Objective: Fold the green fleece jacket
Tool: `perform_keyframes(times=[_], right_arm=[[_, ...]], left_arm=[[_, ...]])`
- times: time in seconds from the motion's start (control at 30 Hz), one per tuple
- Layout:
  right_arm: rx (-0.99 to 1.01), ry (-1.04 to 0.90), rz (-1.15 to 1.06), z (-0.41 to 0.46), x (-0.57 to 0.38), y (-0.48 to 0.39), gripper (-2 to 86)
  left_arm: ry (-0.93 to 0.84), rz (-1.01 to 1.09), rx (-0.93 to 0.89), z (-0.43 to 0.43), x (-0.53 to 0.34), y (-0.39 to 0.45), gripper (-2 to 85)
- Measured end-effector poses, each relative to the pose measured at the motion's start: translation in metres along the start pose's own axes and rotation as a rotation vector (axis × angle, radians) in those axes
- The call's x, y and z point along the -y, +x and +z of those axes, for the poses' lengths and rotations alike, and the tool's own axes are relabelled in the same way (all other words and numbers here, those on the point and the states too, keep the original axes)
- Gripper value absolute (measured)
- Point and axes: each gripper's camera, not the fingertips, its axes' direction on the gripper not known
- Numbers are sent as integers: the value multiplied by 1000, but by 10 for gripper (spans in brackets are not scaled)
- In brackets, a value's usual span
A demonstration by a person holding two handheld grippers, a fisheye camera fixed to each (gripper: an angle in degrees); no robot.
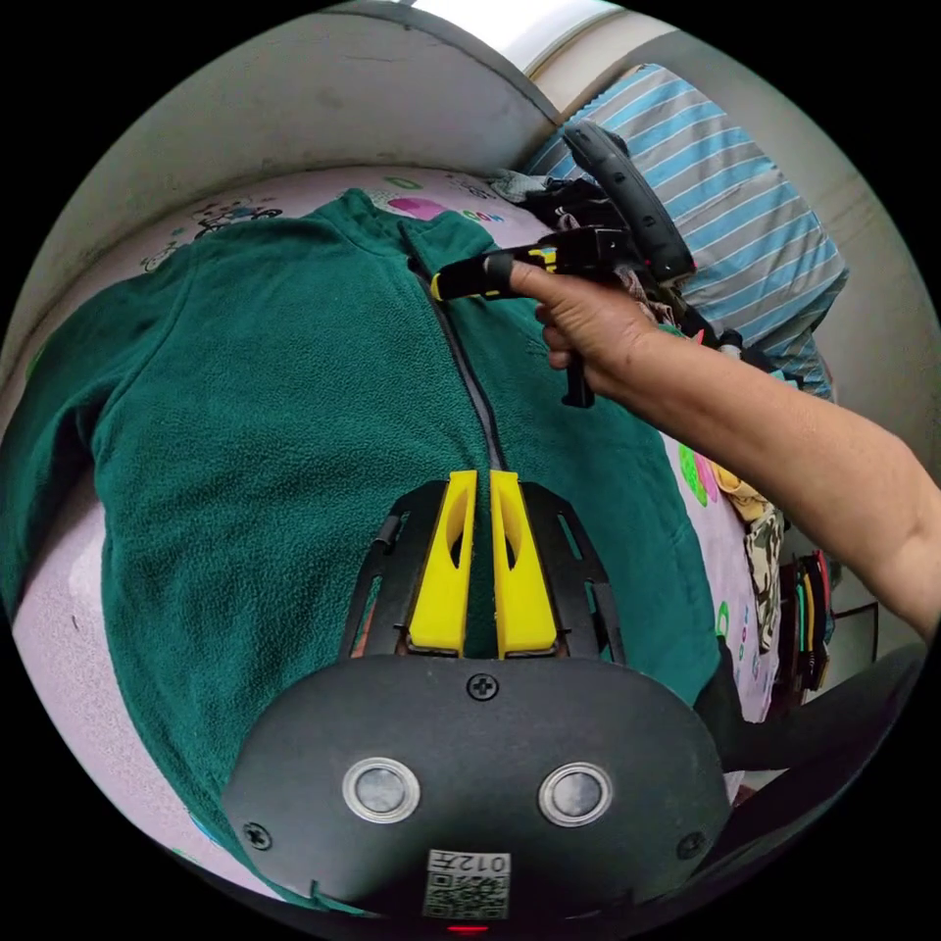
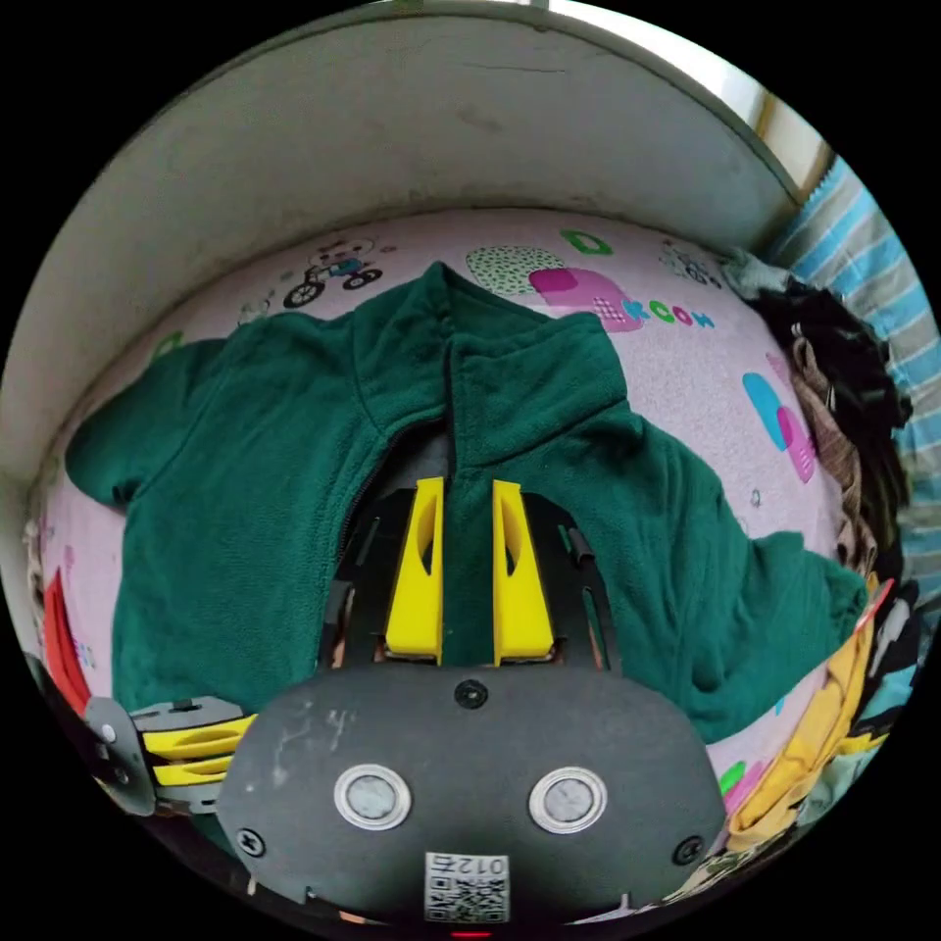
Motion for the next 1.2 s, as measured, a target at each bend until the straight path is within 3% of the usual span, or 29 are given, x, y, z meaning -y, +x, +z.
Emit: perform_keyframes(times=[0.17, 0.47, 0.67, 0.73, 1.0, 1.2], right_arm=[[158, 50, 163, -9, -12, 24, 42], [524, 193, 309, -29, -18, 55, 27], [305, -23, 252, 40, -7, 19, 54], [256, 11, 220, 41, -8, 13, 61], [374, 58, 127, -21, -46, 34, 67], [342, -148, 146, -61, -165, 70, 62]], left_arm=[[-2, -49, -67, 1, -1, -10, 10], [-8, -27, -28, 3, -2, 3, 9], [-9, -56, -51, 5, -4, 6, 8], [-5, -74, -60, 4, -6, 6, 9], [91, -16, 24, -25, -6, 41, 10], [134, 58, -45, -31, -13, 64, 7]])
